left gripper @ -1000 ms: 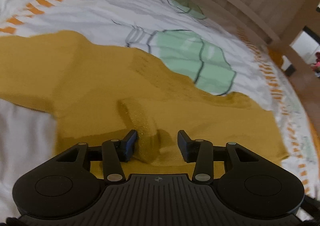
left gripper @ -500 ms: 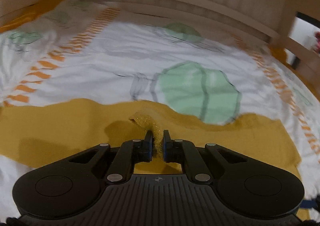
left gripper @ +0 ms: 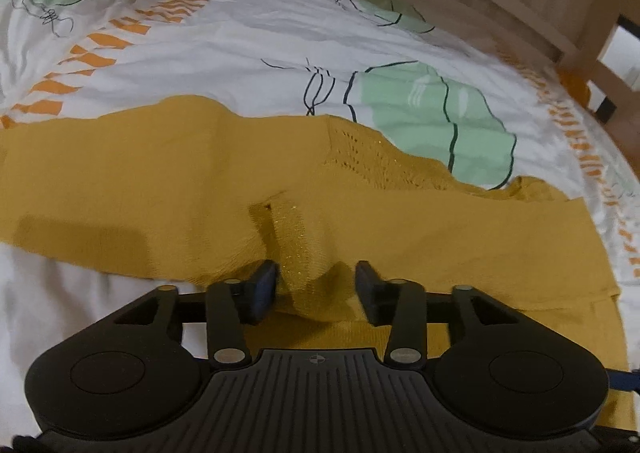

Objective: Fold small clothes

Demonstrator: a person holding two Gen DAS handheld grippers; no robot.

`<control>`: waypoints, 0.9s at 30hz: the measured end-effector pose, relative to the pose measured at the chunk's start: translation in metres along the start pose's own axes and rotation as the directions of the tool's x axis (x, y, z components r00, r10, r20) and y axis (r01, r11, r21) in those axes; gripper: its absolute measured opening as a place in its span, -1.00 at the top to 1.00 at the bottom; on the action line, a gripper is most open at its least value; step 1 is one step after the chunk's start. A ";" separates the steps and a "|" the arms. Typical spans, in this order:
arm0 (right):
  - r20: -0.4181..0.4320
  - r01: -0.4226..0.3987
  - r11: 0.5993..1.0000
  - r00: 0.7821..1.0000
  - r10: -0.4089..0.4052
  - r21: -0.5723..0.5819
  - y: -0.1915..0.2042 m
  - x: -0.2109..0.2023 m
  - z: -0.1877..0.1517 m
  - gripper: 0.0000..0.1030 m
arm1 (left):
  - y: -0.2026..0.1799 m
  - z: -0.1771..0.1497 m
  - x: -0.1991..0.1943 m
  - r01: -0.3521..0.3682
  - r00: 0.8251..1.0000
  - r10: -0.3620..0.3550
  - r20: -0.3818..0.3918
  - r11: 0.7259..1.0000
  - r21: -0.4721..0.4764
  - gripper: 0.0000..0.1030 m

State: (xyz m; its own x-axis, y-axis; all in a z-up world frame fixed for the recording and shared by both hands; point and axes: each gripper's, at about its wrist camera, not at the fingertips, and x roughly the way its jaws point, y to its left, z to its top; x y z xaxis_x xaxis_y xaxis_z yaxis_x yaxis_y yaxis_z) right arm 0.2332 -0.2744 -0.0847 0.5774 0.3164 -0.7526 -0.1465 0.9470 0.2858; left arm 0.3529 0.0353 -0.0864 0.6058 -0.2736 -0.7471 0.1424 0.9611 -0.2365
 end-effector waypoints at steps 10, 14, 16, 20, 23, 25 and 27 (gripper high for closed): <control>0.090 -0.136 0.988 0.987 0.130 0.068 0.003 -0.003 0.006 -0.99 | 0.086 0.015 -0.054 -0.124 0.986 0.140 0.094 0.979 -0.160 -0.04; 0.115 -0.156 0.985 0.982 0.148 0.072 0.015 0.000 0.010 -0.99 | 0.138 0.019 -0.078 -0.194 0.967 0.229 0.113 0.946 -0.259 -0.04; 0.131 -0.168 0.984 0.979 0.158 0.066 0.023 0.002 0.012 -0.99 | 0.161 0.023 -0.088 -0.220 0.956 0.266 0.119 0.927 -0.304 -0.04; 0.134 -0.172 0.984 0.977 0.163 0.052 0.038 0.011 0.021 -0.99 | 0.205 0.028 -0.104 -0.264 0.932 0.337 0.135 0.884 -0.385 -0.04; 0.135 -0.191 0.980 0.974 0.182 0.053 0.049 0.019 0.026 -0.99 | 0.234 0.030 -0.114 -0.266 0.920 0.363 0.145 0.853 -0.449 -0.04; 0.134 -0.199 0.979 0.972 0.192 0.041 0.059 0.025 0.029 -0.99 | 0.250 0.032 -0.117 -0.268 0.913 0.380 0.152 0.835 -0.481 -0.04; 0.129 -0.203 0.979 0.972 0.198 0.023 0.069 0.029 0.030 -0.99 | 0.261 0.033 -0.115 -0.270 0.911 0.385 0.149 0.828 -0.492 -0.04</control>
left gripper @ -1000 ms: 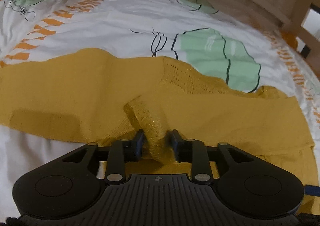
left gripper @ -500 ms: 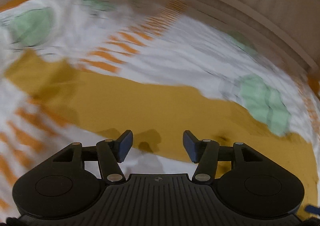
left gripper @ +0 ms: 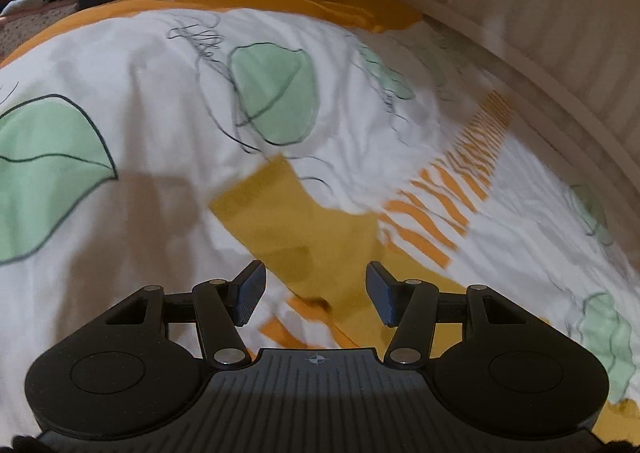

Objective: Fold small clothes

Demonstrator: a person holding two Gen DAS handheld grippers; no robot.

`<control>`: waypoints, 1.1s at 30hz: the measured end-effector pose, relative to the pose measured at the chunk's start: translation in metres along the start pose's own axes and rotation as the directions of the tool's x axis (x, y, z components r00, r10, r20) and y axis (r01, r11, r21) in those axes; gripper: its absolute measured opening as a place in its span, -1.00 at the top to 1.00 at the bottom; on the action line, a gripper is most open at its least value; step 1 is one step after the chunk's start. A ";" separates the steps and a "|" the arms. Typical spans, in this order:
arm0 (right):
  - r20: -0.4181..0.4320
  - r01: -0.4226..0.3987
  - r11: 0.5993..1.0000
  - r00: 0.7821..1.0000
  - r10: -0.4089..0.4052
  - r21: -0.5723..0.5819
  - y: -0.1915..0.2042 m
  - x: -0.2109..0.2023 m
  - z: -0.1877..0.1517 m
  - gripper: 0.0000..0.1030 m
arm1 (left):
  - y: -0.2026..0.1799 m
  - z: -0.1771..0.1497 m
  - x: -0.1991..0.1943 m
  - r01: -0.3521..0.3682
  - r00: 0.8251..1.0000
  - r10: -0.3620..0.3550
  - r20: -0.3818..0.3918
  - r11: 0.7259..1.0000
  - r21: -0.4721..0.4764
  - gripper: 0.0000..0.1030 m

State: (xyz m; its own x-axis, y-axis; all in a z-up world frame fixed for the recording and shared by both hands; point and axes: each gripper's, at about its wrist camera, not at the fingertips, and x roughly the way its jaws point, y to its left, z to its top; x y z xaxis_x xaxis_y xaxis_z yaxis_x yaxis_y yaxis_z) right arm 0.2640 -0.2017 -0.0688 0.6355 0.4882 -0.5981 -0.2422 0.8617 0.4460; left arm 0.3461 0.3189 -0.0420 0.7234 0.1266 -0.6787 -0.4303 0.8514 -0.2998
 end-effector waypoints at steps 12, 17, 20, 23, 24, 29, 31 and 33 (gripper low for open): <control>-0.064 0.001 0.999 0.998 -0.003 -0.036 0.019 0.024 -0.004 -0.99 | 0.031 0.004 0.049 0.022 1.000 -0.024 -0.015 0.994 -0.106 -0.04; -0.079 0.015 1.000 0.997 -0.016 -0.018 0.013 0.021 -0.008 -0.99 | 0.032 0.007 0.061 0.068 0.998 -0.067 0.012 0.988 -0.141 -0.06; -0.076 0.030 1.000 0.997 -0.030 -0.008 0.009 0.017 -0.009 -0.99 | 0.035 0.011 0.066 0.097 0.995 -0.095 0.019 0.979 -0.181 0.14; -0.069 0.044 0.999 0.997 -0.043 0.016 -0.001 0.009 -0.009 -0.99 | 0.035 0.013 0.065 0.107 0.994 -0.104 0.026 0.970 -0.219 0.89; -0.066 0.050 0.998 0.997 -0.048 0.024 -0.004 0.006 -0.008 -0.99 | 0.031 0.013 0.061 0.120 0.993 -0.116 0.029 0.970 -0.213 0.89; -0.049 0.103 0.994 0.994 -0.101 0.034 -0.026 -0.012 -0.005 -0.99 | -0.019 0.020 0.021 0.164 0.985 -0.161 0.060 0.985 -0.053 0.90; -0.038 0.119 0.992 0.992 -0.117 0.049 -0.036 -0.021 -0.004 -0.99 | -0.046 0.023 -0.004 0.223 0.972 -0.222 0.077 0.975 -0.001 0.89; -0.031 0.134 0.989 0.991 -0.132 0.060 -0.046 -0.031 -0.003 -0.99 | -0.077 0.025 -0.031 0.284 0.954 -0.287 0.088 0.958 0.048 0.90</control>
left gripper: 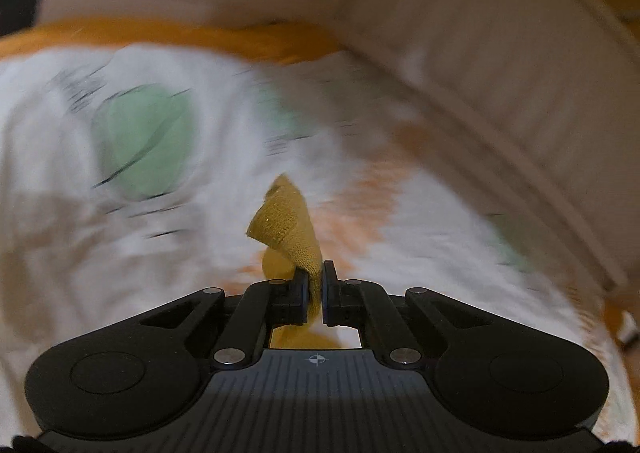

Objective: Fold small clothes

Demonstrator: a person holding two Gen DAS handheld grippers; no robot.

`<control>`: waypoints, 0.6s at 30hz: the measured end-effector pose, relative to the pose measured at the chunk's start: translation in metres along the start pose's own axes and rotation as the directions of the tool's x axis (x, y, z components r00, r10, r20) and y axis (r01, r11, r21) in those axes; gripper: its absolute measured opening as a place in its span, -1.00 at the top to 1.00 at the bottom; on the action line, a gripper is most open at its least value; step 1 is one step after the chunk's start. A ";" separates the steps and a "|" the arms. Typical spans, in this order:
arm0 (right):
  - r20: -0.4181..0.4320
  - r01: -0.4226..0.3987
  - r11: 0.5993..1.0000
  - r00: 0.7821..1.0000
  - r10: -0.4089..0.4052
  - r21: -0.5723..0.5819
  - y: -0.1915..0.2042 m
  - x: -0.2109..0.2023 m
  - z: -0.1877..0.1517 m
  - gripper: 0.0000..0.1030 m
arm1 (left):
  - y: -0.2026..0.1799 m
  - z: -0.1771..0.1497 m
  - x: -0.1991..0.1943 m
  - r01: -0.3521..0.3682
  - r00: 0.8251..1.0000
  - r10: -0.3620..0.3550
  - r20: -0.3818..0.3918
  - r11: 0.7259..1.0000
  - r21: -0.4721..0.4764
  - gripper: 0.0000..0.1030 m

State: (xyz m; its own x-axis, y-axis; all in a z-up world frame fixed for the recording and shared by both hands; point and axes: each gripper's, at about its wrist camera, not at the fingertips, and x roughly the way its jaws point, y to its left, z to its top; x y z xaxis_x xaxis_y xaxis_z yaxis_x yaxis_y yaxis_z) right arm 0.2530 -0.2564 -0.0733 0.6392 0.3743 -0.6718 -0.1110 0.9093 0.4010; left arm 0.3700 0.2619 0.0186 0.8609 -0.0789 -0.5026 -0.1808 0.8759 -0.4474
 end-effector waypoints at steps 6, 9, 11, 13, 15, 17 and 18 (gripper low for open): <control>0.044 0.022 0.999 0.999 -0.023 0.036 -0.028 -0.027 0.012 -0.99 | -0.122 0.000 -0.040 0.209 0.977 -0.213 0.019 0.970 0.125 0.89; 0.084 0.034 0.998 0.996 -0.039 0.061 -0.041 -0.041 0.019 -0.99 | -0.178 -0.012 -0.048 0.304 0.952 -0.305 -0.016 0.942 0.143 0.89; 0.103 0.039 0.996 0.994 -0.048 0.086 -0.049 -0.049 0.023 -0.99 | -0.216 -0.027 -0.050 0.364 0.931 -0.362 -0.043 0.918 0.158 0.89; 0.121 0.047 0.993 0.991 -0.060 0.112 -0.057 -0.057 0.026 -0.99 | -0.255 -0.048 -0.047 0.408 0.913 -0.401 -0.073 0.892 0.193 0.89; 0.135 0.056 0.990 0.988 -0.074 0.131 -0.064 -0.063 0.028 -0.99 | -0.284 -0.073 -0.037 0.441 0.897 -0.427 -0.112 0.877 0.192 0.89; 0.147 0.063 0.988 0.985 -0.084 0.142 -0.069 -0.069 0.029 -0.99 | -0.308 -0.100 -0.022 0.470 0.881 -0.446 -0.160 0.864 0.178 0.89; 0.152 0.067 0.987 0.984 -0.089 0.145 -0.071 -0.071 0.031 -0.99 | -0.312 -0.113 -0.015 0.475 0.876 -0.447 -0.179 0.863 0.172 0.89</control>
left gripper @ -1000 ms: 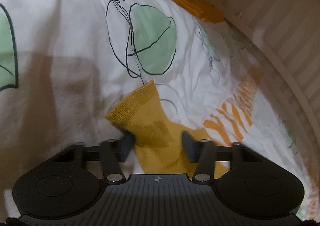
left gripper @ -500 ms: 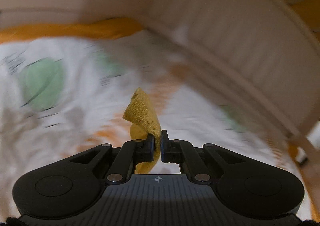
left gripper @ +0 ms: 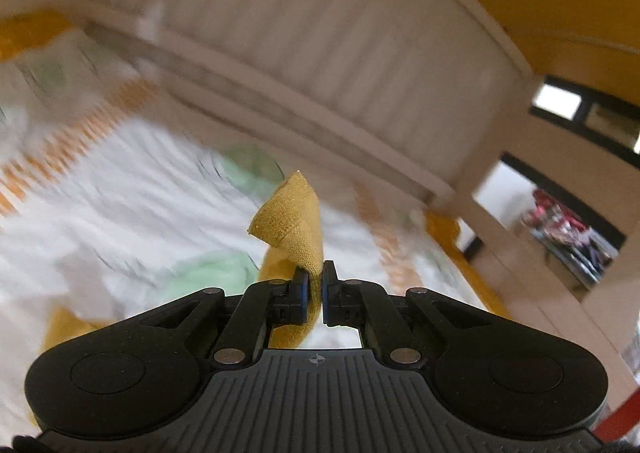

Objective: Fold small clothes
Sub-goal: 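Lay the sleeve across the sweater body and open the left gripper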

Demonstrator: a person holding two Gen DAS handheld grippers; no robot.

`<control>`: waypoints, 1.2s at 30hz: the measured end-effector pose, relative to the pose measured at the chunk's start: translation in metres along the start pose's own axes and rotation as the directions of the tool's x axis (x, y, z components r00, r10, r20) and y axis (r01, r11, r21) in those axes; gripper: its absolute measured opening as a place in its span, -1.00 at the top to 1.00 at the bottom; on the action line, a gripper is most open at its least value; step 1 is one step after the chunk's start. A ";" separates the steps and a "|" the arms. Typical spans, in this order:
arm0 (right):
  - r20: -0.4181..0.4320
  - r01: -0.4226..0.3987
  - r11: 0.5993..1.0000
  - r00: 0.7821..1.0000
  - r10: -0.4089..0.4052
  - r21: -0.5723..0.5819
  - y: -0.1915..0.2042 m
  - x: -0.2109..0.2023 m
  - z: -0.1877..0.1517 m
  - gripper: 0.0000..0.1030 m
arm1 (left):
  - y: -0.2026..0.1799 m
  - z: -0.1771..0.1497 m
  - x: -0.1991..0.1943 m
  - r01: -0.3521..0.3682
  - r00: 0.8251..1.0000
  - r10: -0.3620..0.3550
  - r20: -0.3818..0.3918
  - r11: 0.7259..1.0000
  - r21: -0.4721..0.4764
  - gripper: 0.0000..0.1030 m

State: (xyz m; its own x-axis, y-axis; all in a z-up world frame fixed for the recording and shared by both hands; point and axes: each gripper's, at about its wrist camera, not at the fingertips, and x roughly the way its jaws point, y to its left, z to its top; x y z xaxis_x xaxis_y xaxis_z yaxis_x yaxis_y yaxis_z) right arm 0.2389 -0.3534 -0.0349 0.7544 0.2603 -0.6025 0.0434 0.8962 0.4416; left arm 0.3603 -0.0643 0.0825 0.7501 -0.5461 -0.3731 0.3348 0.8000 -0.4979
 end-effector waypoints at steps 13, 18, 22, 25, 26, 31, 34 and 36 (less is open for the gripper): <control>0.016 0.039 0.999 0.999 -0.040 0.029 -0.015 -0.007 0.007 -0.99 | -0.032 -0.090 0.064 0.087 0.970 -0.057 -0.235 0.989 0.121 0.09; 0.013 0.054 0.998 0.998 -0.055 0.031 -0.017 -0.005 0.004 -0.99 | -0.025 -0.085 0.027 0.061 0.987 -0.029 -0.159 0.978 0.199 -0.16; 0.012 0.066 0.998 0.998 -0.066 0.022 -0.017 0.000 0.001 -0.99 | 0.000 -0.093 0.008 -0.047 0.981 0.089 -0.172 0.971 0.233 -0.16; 0.012 0.058 0.998 0.998 -0.058 0.019 -0.018 0.005 -0.001 -0.99 | 0.039 -0.105 -0.008 -0.140 0.963 0.187 -0.193 0.962 0.234 -0.16; 0.012 0.055 0.998 0.998 -0.055 0.020 -0.019 0.007 -0.002 -0.99 | 0.052 -0.109 -0.012 -0.172 0.953 0.220 -0.207 0.959 0.227 -0.16; 0.002 0.054 0.999 0.999 -0.054 0.006 -0.016 0.017 -0.007 -0.99 | 0.116 -0.124 -0.029 -0.307 0.899 0.348 -0.267 0.934 0.184 -0.16; -0.007 0.057 0.998 0.998 -0.057 0.000 -0.014 0.025 -0.011 -0.99 | 0.143 -0.126 -0.035 -0.348 0.885 0.375 -0.277 0.927 0.142 -0.16; -0.014 0.047 0.999 0.999 -0.047 -0.002 -0.014 0.030 -0.013 -0.99 | 0.154 -0.127 -0.035 -0.352 0.883 0.374 -0.283 0.927 0.127 -0.16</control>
State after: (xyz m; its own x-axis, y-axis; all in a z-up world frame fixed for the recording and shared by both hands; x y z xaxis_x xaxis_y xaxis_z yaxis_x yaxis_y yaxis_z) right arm 0.2522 -0.3536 -0.0681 0.7420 0.2231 -0.6321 0.0773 0.9083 0.4112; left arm 0.3133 0.0470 -0.0804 0.6263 -0.2532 -0.7373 0.1184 0.9657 -0.2311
